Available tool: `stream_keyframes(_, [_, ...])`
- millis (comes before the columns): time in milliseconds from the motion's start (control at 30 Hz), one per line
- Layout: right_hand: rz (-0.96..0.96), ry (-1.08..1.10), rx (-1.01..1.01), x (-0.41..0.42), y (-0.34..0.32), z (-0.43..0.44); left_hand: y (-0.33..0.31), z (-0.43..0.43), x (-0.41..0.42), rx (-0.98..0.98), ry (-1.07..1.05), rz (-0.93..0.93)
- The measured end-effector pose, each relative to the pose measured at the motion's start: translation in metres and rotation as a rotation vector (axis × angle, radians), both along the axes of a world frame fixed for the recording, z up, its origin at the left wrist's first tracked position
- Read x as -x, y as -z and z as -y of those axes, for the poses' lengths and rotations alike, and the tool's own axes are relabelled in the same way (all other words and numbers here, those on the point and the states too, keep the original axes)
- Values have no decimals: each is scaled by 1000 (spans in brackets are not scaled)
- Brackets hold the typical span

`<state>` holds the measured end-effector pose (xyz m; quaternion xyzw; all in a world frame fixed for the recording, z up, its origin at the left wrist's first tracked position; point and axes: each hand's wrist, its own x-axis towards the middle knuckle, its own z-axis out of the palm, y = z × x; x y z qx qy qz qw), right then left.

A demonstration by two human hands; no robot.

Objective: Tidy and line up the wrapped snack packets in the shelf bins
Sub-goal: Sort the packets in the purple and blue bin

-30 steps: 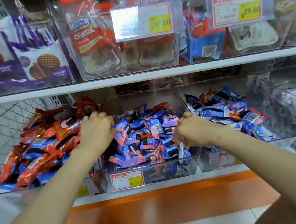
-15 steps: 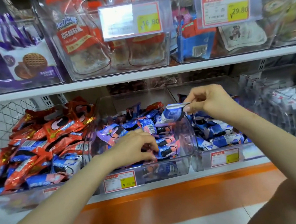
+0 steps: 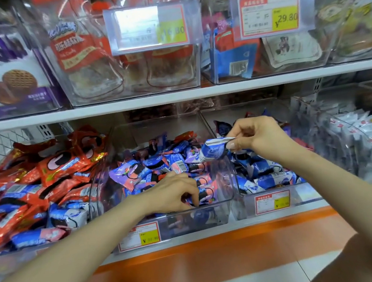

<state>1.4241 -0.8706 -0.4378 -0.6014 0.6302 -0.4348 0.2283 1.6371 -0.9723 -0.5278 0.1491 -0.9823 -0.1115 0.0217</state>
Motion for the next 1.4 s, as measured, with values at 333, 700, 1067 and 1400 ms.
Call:
stream_keyframes(333, [258,168,210,16,-13,-4,-48,-2,-12,-485,-307,-624])
stream_keyframes(700, [230,498,15,78,-3,-16,-82,-21,96,-344,-370,-648])
stream_keyframes(1067, [-225,330,-213,66,10,-14,-67,-18,97,141,-489,-477])
stream_keyframes(1400, [-628,141,-321,46,26,0,-40,24,1,160,-607,-238])
